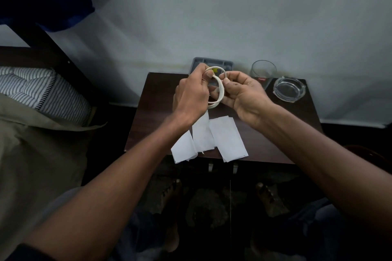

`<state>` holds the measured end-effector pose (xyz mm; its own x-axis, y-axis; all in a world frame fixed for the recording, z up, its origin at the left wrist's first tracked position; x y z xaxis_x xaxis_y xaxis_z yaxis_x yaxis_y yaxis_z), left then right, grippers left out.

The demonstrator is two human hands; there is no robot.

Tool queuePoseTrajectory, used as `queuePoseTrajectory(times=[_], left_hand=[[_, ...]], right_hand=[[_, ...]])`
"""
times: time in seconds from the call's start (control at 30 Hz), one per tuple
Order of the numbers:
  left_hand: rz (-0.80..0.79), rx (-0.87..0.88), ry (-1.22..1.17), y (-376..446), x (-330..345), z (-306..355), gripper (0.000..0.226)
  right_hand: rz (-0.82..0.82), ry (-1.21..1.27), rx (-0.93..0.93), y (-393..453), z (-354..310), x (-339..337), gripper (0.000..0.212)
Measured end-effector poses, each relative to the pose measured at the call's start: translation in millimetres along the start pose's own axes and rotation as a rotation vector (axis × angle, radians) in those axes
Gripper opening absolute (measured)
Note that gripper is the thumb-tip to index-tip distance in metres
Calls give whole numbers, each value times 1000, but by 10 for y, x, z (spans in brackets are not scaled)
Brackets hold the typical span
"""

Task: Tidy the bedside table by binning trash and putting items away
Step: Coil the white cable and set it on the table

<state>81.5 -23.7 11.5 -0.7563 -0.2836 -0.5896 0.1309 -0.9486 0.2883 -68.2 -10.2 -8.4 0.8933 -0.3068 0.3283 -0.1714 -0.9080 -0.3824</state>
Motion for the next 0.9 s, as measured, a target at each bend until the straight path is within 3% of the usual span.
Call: queuePoseTrajectory(times=[0.17, 0.3, 0.47, 0.57, 0.7, 0.9], left_hand=[[72, 70, 174, -69, -27, 86, 33], [92, 160, 253, -96, -101, 161, 20], [129, 265, 327, -130, -181, 299, 22], [99, 267, 405, -132, -150, 291, 23], [122, 297, 494, -81, -150, 246, 25], [-23, 380, 545, -97, -18, 208, 28]], right_hand=[[-29, -5, 148, -42, 56, 10, 14], [-76, 45, 271, -94, 41, 17, 20], [-70, 88, 293, -129, 4, 42, 35], [-104, -49, 196, -165, -4, 59, 33], [-52, -415, -112, -185, -25, 73, 31], [53, -641, -230, -187, -9, 51, 22]])
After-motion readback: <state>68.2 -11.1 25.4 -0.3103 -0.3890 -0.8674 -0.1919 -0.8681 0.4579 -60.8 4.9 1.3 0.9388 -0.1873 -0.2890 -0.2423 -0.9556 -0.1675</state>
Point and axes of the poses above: each hand's wrist, its own y-axis towards the middle knuckle, its own x-axis out of the palm, z = x × y, the point moved 4 cm from there along y, towards the middle knuckle, and after that the axes turned 13 degrees about z, right-handed, at the moved point
